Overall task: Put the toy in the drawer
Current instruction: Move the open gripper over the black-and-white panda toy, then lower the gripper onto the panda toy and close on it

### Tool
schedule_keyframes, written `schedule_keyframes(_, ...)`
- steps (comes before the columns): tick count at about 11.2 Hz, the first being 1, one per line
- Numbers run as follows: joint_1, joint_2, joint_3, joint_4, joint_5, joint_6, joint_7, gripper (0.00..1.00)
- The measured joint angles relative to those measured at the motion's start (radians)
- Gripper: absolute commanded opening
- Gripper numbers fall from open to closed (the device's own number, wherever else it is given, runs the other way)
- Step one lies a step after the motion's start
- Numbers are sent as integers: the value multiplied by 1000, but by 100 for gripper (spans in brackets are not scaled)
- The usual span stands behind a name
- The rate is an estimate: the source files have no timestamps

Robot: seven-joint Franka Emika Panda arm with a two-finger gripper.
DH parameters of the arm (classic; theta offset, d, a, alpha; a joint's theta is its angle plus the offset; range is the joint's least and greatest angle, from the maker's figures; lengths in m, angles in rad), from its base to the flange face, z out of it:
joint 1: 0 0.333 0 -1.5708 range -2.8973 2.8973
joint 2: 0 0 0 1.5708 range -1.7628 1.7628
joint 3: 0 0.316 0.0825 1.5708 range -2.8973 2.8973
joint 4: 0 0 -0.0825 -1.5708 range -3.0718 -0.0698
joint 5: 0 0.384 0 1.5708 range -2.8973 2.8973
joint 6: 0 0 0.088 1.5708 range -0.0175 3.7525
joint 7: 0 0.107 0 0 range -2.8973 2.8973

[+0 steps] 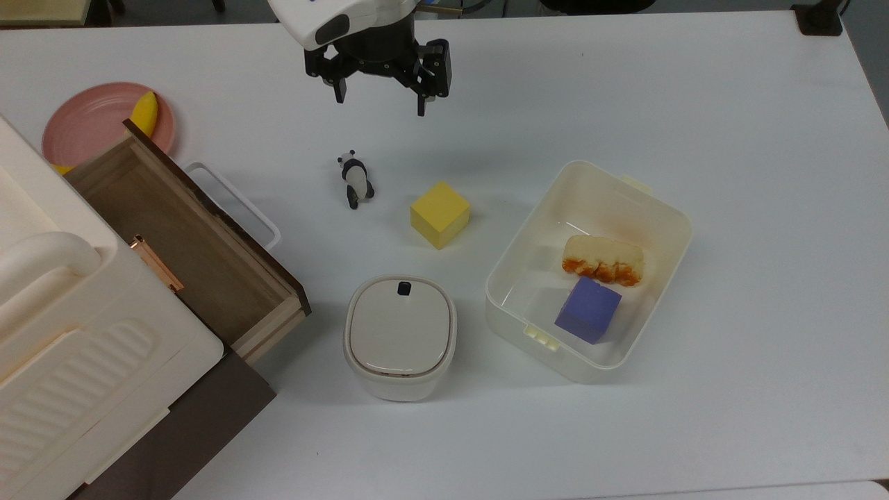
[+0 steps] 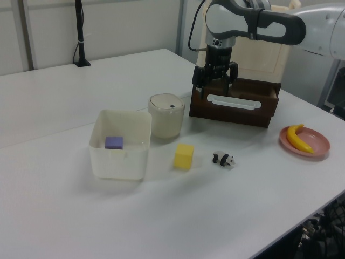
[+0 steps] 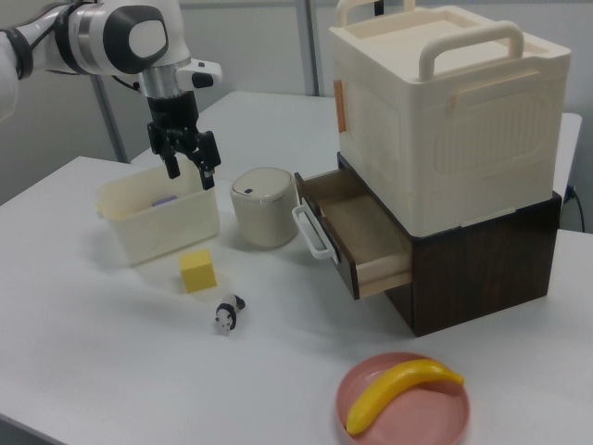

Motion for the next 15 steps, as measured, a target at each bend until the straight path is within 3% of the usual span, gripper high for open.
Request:
schedule_keyframes(1, 0, 0, 0, -3, 0, -1, 0, 100)
schedule_keyframes(3, -3, 3, -8, -38, 0, -37, -133, 100)
schedule_keyframes(8, -7, 4, -7, -45, 2, -37, -132, 100)
schedule_keyframes(11, -10, 5, -13, -62, 2, -53, -301, 100)
schedule_keyframes(15, -10, 11, -51, -189, -18, 16, -428, 100)
